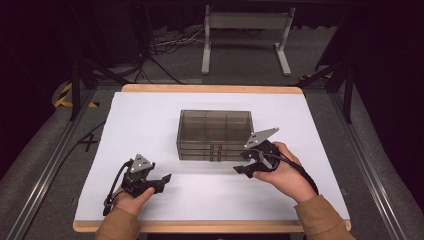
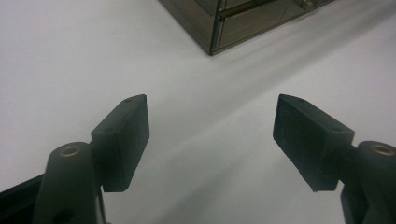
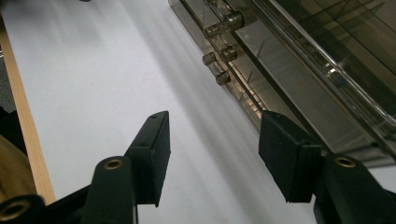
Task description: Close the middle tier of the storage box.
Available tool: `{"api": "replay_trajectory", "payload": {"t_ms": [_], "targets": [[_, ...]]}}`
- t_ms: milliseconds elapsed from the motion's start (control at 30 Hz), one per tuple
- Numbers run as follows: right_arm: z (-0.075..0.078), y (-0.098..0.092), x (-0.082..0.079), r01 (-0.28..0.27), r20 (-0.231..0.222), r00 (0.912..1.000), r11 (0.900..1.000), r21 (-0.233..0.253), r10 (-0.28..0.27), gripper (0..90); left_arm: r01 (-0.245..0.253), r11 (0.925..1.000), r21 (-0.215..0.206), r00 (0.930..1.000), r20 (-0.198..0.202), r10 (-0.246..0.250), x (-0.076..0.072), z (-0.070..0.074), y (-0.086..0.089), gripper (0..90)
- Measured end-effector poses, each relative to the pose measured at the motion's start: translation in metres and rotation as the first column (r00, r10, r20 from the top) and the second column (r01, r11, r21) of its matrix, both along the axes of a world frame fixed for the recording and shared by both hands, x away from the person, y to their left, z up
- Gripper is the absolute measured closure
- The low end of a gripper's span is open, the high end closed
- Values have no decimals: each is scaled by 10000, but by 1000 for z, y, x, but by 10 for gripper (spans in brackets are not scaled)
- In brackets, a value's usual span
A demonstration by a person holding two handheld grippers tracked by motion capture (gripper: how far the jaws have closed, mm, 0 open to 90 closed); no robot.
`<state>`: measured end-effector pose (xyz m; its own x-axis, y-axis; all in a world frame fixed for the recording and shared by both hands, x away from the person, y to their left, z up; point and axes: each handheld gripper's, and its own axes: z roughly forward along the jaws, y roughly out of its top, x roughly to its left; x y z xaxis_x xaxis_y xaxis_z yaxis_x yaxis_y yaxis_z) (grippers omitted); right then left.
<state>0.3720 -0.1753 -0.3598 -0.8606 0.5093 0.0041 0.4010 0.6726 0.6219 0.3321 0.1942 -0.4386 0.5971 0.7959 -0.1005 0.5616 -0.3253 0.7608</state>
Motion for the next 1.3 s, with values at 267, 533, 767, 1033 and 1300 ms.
{"api": "replay_trajectory", "payload": {"t_ms": [267,533,767,1033,1300], "targets": [[-1,-17,-2,275,87,9996,9995,153,-277,428,-32,10000,-6,10000,0,32,0,0,0,277],[-3,-36,-6,666,134,9977,9975,240,-669,421,-48,10000,-6,10000,-3,48,0,0,0,276],[-8,-49,-8,942,247,9952,9952,265,-949,420,-89,10000,-1,10000,-8,89,0,0,0,276],[-20,-60,-10,1200,208,9925,9921,354,-1208,419,-111,9999,16,9999,-28,111,0,0,1,276],[-31,-66,-13,1442,332,9888,9890,333,-1453,416,-110,9999,22,9999,-12,110,1,-1,1,276]]}}
